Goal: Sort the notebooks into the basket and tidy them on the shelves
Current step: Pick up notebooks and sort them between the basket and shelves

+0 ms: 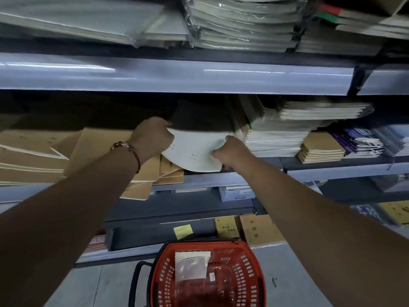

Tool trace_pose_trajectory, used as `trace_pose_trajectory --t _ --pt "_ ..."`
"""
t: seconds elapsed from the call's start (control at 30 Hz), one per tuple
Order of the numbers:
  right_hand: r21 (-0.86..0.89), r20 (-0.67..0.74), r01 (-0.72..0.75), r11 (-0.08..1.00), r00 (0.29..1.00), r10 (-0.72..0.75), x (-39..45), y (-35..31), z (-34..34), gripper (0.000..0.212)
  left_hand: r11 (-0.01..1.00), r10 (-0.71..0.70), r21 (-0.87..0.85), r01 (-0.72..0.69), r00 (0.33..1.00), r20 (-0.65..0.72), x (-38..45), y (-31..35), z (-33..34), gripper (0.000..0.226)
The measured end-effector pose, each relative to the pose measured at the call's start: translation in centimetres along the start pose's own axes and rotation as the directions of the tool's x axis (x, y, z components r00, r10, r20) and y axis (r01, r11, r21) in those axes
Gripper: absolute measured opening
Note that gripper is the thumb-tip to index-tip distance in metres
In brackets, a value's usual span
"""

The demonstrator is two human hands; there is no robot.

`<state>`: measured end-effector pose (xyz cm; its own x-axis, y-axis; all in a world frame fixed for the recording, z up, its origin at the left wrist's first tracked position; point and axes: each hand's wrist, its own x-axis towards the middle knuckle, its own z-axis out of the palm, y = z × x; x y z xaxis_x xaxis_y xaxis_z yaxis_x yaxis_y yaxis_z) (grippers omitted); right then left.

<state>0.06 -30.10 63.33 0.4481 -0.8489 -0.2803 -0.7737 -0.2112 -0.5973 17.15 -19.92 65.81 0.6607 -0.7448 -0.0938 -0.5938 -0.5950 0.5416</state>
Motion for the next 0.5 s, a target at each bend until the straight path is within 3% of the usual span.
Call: trace_pose_trajectory --t 0.13,0.37,0.43,0.5 --pt "-0.149 0.031 -0.039 0.988 0.999 0.044 0.6 0.1 1.0 0.032 0.983 0.071 0.172 -0.068 0.997 -0.016 -0.2 -0.8 1.7 0.046" --pt "-0.366 -0.030 0.045 0.929 0.998 -0.061 -0.7 1.1 0.7 0.046 0.911 0.102 0.404 -0.085 0.994 -0.023 -1.8 -1.3 2.8 0.048" --pt "-0.387 -0.067 0.095 0.917 0.989 -0.131 -2.0 1.7 0.5 0.046 0.878 0.170 0.468 -0.099 0.979 -0.111 -3.4 -1.4 2.7 0.048" --pt "-0.392 -0.170 0.191 0.900 0.946 -0.275 -3.6 3.2 0.9 0.041 0.872 0.362 0.436 -0.224 0.893 -0.266 -5.5 -2.0 2.9 0.041"
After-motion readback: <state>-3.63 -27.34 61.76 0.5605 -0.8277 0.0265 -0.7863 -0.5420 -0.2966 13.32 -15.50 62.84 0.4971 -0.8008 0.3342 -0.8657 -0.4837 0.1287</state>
